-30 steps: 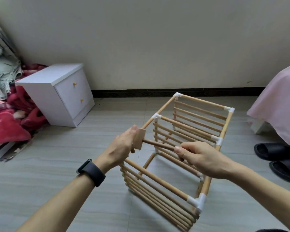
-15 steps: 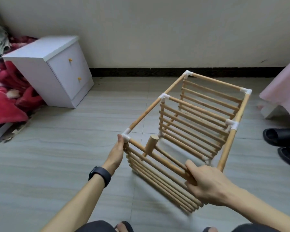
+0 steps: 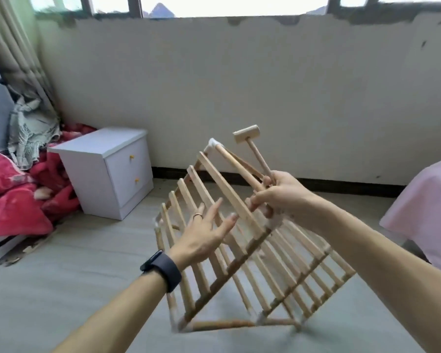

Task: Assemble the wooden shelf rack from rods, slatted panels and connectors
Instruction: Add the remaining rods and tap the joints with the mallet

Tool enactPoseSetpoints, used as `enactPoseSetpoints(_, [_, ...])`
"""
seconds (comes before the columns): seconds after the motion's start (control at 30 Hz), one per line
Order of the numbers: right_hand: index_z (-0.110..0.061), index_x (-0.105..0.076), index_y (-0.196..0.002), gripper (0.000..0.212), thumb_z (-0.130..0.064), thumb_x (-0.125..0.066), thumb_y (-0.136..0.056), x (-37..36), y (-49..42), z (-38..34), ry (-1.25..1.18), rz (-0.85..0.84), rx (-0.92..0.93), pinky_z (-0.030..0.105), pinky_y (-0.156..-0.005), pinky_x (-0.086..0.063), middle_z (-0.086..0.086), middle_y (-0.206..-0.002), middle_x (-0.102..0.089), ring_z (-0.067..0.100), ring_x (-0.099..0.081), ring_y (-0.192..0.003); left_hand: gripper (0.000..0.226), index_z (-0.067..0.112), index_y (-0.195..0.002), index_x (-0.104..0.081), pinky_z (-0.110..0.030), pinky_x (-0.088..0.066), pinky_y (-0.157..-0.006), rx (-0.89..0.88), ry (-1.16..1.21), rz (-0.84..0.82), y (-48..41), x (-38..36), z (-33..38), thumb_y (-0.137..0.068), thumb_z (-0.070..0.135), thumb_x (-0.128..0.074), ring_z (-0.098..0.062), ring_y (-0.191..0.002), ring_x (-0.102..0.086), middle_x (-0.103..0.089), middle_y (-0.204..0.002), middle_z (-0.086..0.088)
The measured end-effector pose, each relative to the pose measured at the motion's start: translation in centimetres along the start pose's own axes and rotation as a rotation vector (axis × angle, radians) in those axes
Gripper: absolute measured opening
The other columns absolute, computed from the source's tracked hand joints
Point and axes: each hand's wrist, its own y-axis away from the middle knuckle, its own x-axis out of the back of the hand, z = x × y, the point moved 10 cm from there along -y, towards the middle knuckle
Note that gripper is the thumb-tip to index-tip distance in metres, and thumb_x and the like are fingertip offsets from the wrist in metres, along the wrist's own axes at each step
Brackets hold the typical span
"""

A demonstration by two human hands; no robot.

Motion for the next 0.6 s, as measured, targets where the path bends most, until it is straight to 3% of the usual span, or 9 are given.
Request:
enactPoseSetpoints(0.17, [-0.013, -0.044, -0.084, 0.033, 0.006, -0.070, -0.087, 2.4, -0.3, -2.2, -0.261, 0.082, 0.019, 0.023, -0.045, -0.050, 0.020, -0.080, -0.075, 0.016, -0.062, -0.052, 0.080, 0.065, -0.147, -0.005, -0.055, -0.012, -0.120, -0.081, -0.108, 0.099, -0.2, 3.1, 5.3, -0.075, 0.091, -0.028, -0.023, -0.155, -0.005, -0.005, -0.169, 0.003])
enactPoseSetpoints(0.3, [-0.008, -0.048, -0.099, 0.028, 0.004, -0.071, -0.088, 4.6, 0.9, 0.0, -0.460, 0.110, -0.026, 0.025, -0.054, -0.056, 0.022, -0.090, -0.076, 0.013, -0.061, -0.053, 0.081, 0.050, -0.155, -0.010, -0.054, -0.016, -0.121, -0.054, -0.192, 0.099, -0.9, 3.2, 7.5, -0.082, 0.073, -0.036, -0.022, -0.154, -0.008, -0.007, -0.168, 0.004])
enactPoseSetpoints(0.43, [-0.007, -0.047, -0.106, 0.028, 0.001, -0.069, -0.091, 6.4, 1.8, 3.1, -0.633, 0.136, -0.033, 0.028, -0.059, -0.059, 0.021, -0.092, -0.075, 0.014, -0.066, -0.057, 0.078, 0.046, -0.157, -0.011, -0.057, -0.014, -0.122, -0.037, -0.306, 0.067, -2.5, 1.4, 10.3, -0.084, 0.064, -0.032, -0.021, -0.155, -0.005, -0.008, -0.169, 0.004])
enactPoseSetpoints(0.6, [-0.013, -0.043, -0.092, 0.029, 0.004, -0.067, -0.091, 8.7, 3.8, 9.4, -0.787, 0.267, -0.109, 0.026, -0.056, -0.058, 0.020, -0.090, -0.075, 0.016, -0.067, -0.059, 0.069, 0.043, -0.159, -0.006, -0.055, 0.001, -0.123, -0.085, -0.435, 0.022, -3.9, -3.7, 12.7, -0.096, 0.048, -0.035, -0.021, -0.155, 0.006, -0.004, -0.169, -0.001])
